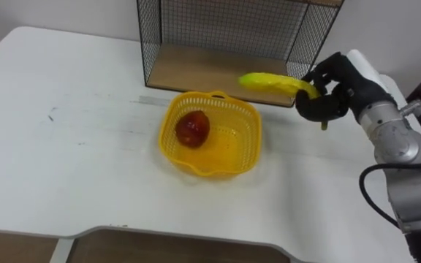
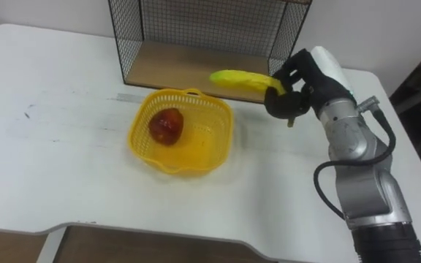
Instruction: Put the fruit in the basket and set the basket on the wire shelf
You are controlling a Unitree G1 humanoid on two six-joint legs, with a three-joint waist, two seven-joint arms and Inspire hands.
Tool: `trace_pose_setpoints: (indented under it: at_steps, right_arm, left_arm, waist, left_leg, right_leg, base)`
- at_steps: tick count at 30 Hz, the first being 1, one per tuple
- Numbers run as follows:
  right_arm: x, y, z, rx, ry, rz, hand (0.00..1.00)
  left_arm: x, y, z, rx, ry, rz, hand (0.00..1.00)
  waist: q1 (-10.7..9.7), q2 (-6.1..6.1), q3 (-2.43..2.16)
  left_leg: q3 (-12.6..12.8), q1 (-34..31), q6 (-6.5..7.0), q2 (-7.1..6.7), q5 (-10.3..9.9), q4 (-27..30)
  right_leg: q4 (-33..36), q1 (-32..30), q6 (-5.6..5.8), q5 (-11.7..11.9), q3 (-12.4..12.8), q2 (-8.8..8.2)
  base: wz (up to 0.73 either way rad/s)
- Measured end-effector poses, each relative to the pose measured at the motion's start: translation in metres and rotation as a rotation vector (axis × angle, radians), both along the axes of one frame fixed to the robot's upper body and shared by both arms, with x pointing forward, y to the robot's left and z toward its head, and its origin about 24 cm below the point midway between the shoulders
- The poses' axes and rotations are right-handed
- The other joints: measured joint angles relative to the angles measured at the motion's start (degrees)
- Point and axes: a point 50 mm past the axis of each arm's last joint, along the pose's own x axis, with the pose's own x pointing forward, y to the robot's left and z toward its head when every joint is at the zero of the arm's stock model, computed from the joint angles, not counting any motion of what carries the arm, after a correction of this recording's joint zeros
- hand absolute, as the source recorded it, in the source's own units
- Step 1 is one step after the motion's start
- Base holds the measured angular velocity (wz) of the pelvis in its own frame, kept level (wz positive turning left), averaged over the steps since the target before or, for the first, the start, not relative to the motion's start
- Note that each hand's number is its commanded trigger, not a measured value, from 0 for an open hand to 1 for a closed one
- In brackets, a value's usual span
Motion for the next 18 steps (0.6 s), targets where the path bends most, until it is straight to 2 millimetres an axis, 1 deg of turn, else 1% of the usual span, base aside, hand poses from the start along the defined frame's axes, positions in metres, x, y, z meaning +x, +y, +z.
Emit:
trace_pose_setpoints:
  at_steps: [1, 6, 8, 10, 13, 18]
  right_arm:
    - [0.0, 0.003, 0.002, -0.002, -0.008, 0.011, 1.0]
    - [-0.001, 0.012, 0.005, -0.006, -0.019, 0.05, 1.0]
    - [-0.001, 0.012, 0.006, -0.008, -0.022, 0.054, 1.0]
    - [-0.002, 0.016, 0.005, -0.028, -0.018, 0.065, 1.0]
    - [-0.002, 0.022, 0.004, -0.063, -0.01, 0.09, 1.0]
    - [-0.003, 0.026, 0.006, -0.074, -0.007, 0.114, 1.0]
  left_arm:
    - [0.0, 0.0, 0.0, 0.0, 0.0, -0.003, 0.0]
    - [-0.003, -0.001, -0.001, 0.0, 0.013, -0.012, 0.0]
    - [-0.003, -0.001, -0.001, -0.001, 0.014, -0.017, 0.0]
    - [-0.003, -0.002, -0.001, -0.002, 0.014, -0.019, 0.0]
    - [-0.001, -0.001, 0.0, 0.001, 0.01, -0.02, 0.0]
    - [0.003, -0.001, 0.0, 0.002, -0.001, -0.023, 0.0]
  waist:
    - [0.42, -0.02, 0.04]
    - [0.89, 0.11, 0.31]
    - [1.02, 0.05, 0.28]
    - [1.72, 0.04, 0.29]
    - [2.04, 0.03, 0.28]
    - [2.44, 0.04, 0.3]
  left_leg:
    - [0.02, 0.01, -0.01, 0.03, 0.0, -0.09]
    - [-0.09, -0.48, -0.01, 0.0, 0.0, 0.1]
    - [-0.2, -1.12, -0.01, -0.02, 0.0, 0.39]
    - [-0.14, -1.18, 0.0, 0.04, 0.01, 0.53]
    - [-0.15, -1.15, 0.01, 0.01, 0.01, 0.64]
    - [-0.2, -1.19, 0.01, 0.0, 0.01, 0.51]
  right_leg:
    - [-0.06, -0.09, 0.0, 0.0, -0.04, 0.04]
    - [-0.04, -0.47, 0.0, 0.0, -0.19, 0.01]
    - [0.11, -0.96, 0.0, 0.0, -0.44, -0.02]
    - [0.62, -1.55, 0.0, 0.0, -0.2, 0.0]
    - [0.62, -1.56, 0.0, 0.0, -0.09, -0.03]
    - [0.62, -1.46, 0.0, 0.0, -0.03, -0.03]
  base:
    - [-0.04]
    - [0.0]
    - [0.02]
    - [-0.02]
    - [0.0]
    - [0.0]
